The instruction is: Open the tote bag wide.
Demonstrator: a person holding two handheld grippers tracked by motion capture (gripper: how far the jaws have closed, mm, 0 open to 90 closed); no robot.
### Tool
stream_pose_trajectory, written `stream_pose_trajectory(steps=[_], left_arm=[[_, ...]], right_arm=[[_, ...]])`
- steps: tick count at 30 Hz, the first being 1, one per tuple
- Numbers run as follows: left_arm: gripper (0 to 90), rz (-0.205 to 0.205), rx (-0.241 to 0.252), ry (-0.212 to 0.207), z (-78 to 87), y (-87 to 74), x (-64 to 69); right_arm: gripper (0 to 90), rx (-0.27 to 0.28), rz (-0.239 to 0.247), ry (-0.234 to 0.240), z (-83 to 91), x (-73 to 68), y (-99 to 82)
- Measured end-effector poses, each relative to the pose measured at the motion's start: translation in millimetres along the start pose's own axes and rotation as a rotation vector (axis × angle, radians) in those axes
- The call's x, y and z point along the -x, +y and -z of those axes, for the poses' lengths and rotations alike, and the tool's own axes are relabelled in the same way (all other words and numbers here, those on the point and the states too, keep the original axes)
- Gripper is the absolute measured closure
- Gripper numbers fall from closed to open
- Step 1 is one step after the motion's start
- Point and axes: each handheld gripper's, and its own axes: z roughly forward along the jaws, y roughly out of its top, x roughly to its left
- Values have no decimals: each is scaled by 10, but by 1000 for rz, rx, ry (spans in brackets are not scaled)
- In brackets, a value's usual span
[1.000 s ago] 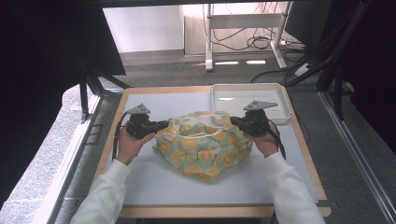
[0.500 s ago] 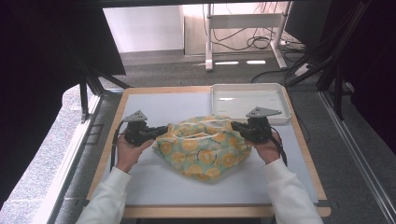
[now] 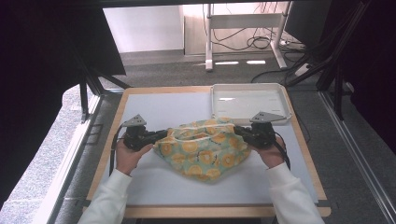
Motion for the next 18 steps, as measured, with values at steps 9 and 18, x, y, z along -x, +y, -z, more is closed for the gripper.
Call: stream_pose_trajectory(steps=[9,18], left_arm=[[898,-13,5,-4,80,-33,28],[898,-18,8,-23,136,-84,76]], right_arm=[[869,1,-2,5,76,-44,-58],[869,0,-17,20,127,-88,-160]])
